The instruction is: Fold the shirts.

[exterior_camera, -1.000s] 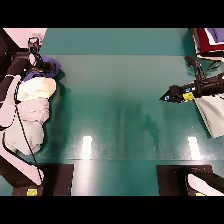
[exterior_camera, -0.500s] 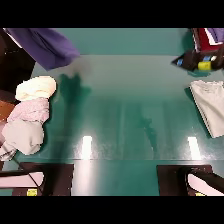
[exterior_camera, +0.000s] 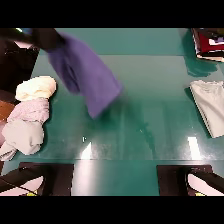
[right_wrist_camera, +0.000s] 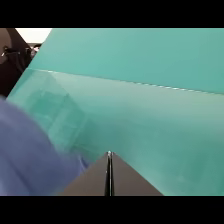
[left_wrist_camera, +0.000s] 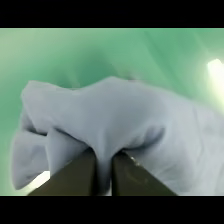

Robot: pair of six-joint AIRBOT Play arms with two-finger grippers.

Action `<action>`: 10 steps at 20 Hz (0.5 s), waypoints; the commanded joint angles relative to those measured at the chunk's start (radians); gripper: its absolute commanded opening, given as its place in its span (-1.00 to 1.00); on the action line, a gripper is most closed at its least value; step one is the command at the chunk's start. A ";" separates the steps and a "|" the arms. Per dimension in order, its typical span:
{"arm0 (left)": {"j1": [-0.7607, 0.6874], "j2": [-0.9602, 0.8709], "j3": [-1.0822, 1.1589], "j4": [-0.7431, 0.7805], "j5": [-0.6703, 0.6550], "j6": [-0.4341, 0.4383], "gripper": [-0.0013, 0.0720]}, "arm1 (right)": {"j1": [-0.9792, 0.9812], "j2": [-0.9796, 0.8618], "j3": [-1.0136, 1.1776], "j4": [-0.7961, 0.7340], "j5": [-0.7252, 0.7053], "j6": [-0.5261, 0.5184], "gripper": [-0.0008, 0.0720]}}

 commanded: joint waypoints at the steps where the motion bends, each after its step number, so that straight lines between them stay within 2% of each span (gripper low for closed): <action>1: -0.085 -0.022 -0.219 -0.039 0.082 0.074 -0.89 | 0.001 0.002 0.025 0.000 0.063 0.000 -0.92; 2: -0.077 -0.037 -0.245 -0.024 0.116 0.074 -0.55 | 0.001 0.002 0.025 0.000 0.079 0.000 -0.92; 3: -0.059 -0.058 -0.248 -0.004 0.137 0.064 0.43 | 0.001 0.002 0.025 -0.001 0.092 0.000 -0.92; 4: -0.031 -0.070 -0.247 -0.004 0.149 0.047 0.79 | 0.001 0.002 0.025 -0.001 0.101 0.000 -0.92; 6: 0.041 -0.072 -0.246 -0.005 0.134 0.034 0.79 | 0.001 0.002 0.025 -0.001 0.114 0.000 -0.92; 10: 0.177 -0.063 -0.326 -0.115 -0.021 0.029 0.79 | 0.001 0.002 0.025 -0.002 0.113 0.000 -0.92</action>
